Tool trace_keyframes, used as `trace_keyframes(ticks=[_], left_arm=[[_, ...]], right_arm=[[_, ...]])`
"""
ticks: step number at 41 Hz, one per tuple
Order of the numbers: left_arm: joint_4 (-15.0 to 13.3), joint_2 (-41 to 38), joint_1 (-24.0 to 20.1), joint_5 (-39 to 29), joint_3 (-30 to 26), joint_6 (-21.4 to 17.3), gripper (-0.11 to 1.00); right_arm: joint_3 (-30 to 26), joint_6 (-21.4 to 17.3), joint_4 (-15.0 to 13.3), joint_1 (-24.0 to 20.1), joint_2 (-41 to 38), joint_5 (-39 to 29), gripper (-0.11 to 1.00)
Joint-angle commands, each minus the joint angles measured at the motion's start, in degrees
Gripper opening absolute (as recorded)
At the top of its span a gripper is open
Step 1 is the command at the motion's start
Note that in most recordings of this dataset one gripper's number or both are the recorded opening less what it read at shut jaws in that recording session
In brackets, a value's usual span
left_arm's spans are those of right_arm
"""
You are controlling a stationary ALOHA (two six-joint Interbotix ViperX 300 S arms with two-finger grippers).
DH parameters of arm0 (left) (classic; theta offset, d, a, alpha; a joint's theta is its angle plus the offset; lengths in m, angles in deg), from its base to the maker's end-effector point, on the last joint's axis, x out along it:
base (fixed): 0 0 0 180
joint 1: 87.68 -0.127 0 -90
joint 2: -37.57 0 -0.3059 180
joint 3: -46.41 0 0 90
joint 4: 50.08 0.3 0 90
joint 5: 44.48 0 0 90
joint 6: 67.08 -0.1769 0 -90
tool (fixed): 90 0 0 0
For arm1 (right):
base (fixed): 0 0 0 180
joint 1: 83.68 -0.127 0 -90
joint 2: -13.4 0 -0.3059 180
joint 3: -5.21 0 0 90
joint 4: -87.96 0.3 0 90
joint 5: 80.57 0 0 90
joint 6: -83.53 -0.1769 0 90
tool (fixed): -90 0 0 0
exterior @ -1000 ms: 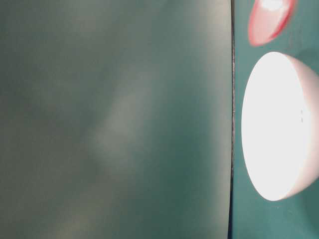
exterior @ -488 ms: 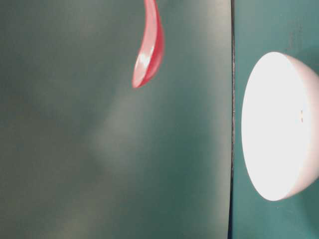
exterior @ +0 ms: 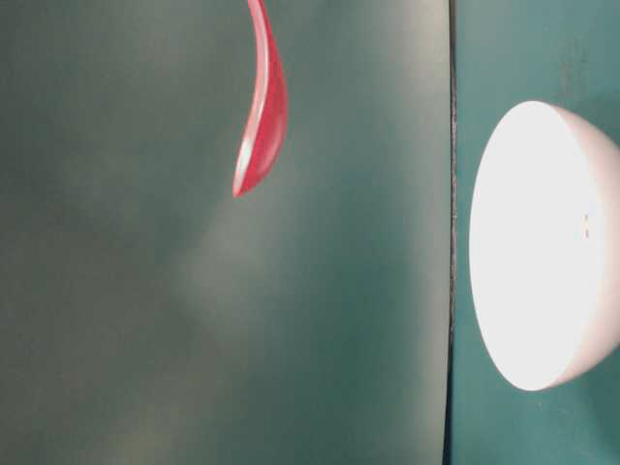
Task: Grip the spoon and scoop the red block from the bowl with right arm.
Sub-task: 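Carry the spoon left over the white bowl and lower its bowl inside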
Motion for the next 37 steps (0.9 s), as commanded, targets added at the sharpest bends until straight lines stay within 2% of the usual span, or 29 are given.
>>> trace_keyframes(ticks=[1, 8, 13, 16, 29, 37], left_arm=[[0.1, -0.4, 0.1, 0.4, -1.3, -0.1, 0.00], [0.2, -0.3, 0.1, 0.4, -1.3, -0.1, 0.00], [0.1, -0.4, 0.1, 0.3, -1.3, 0.0, 0.00], [0.2, -0.3, 0.1, 0.3, -1.3, -0.1, 0.00], [0.1, -0.4, 0.1, 0.2, -1.2, 0.0, 0.00], [0.1, -0.4, 0.4, 0.2, -1.1, -0.1, 0.00]], right_arm=[[-3.0, -4.7, 0.2, 0.6, -1.3, -1.2, 0.23], [-6.8, -13.5, 0.2, 2.4, -5.1, -7.6, 0.23], [-10.2, -18.2, 0.1, 3.7, -8.9, -13.5, 0.23], [-12.3, -19.7, 0.0, 4.4, -11.4, -17.0, 0.23], [-21.7, -20.1, -0.6, 5.2, -22.6, -24.9, 0.23], [-25.9, -20.1, -3.7, 5.4, -26.9, -27.9, 0.23]])
